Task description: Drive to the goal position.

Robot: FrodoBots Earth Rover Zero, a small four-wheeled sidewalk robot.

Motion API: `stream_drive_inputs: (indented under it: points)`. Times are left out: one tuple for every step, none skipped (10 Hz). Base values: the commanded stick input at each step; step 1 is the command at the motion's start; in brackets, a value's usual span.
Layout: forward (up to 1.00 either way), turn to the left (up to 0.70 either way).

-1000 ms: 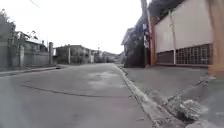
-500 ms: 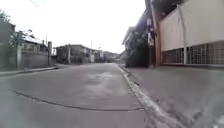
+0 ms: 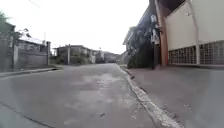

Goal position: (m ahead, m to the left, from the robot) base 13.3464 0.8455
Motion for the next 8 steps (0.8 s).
stream_drive_inputs:
  points:
    - [1.00,0.02]
    - [1.00,0.07]
    - [1.00,0.05]
    - [1.00,0.00]
    - [1.00,0.00]
    - [1.00,0.00]
    - [1.00,-0.02]
    - [1.00,-0.01]
